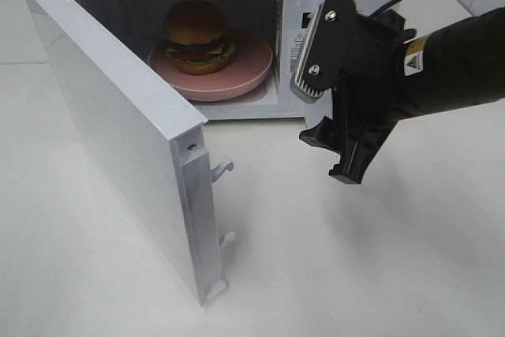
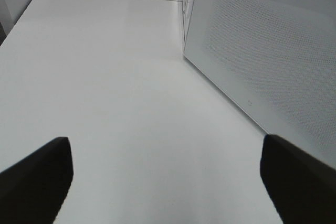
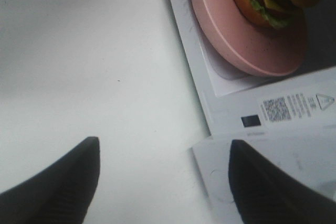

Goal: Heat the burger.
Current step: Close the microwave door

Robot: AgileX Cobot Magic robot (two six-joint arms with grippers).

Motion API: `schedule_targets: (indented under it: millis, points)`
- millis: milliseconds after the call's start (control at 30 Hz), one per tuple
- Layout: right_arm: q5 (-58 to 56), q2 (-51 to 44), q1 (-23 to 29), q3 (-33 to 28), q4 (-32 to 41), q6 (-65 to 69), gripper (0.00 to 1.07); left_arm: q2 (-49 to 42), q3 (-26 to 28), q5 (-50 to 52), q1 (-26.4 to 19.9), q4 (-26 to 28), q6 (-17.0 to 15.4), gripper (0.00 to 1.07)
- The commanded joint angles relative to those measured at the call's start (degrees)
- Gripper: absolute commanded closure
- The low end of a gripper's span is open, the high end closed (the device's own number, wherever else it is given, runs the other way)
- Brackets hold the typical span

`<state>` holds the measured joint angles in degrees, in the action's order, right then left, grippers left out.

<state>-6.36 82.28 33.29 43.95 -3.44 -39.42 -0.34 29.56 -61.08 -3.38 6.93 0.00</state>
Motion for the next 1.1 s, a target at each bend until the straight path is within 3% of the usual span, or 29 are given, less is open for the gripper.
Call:
schedule_targets:
  millis: [33, 133, 233, 300, 667, 1100]
  points:
    - [-6.6, -4.2, 0.0, -0.6, -2.7, 13.2, 0.30, -0.3, -0.1, -0.1, -0.1, 0.2, 0.0, 0.18]
    - [-14.3, -8.1, -0.1, -0.6, -4.8, 24.4, 0.28, -0.3, -0.1, -0.1, -0.1, 0.2, 0.0, 0.18]
    - [-16.6, -9.2, -0.1, -0.6, -4.9, 26.5, 0.29, -0.3, -0.1, -0.1, -0.1, 0.2, 0.0, 0.18]
    - [-25.9, -13.4, -0.1, -0.6, -4.8, 32.1, 0.30, -0.3, -0.1, -0.1, -0.1, 0.2, 0.0, 0.18]
    - [-48.0, -25.8, 0.0, -0.6, -4.6, 36.9, 0.31, -0.3, -0.1, -0.1, -0.1, 0.2, 0.0, 0.18]
    - [-57.4, -52.1, 0.0, -2.8, -5.3, 42.3, 0.31, -0.3, -0.1, -0.1, -0.1, 0.2, 0.0, 0.18]
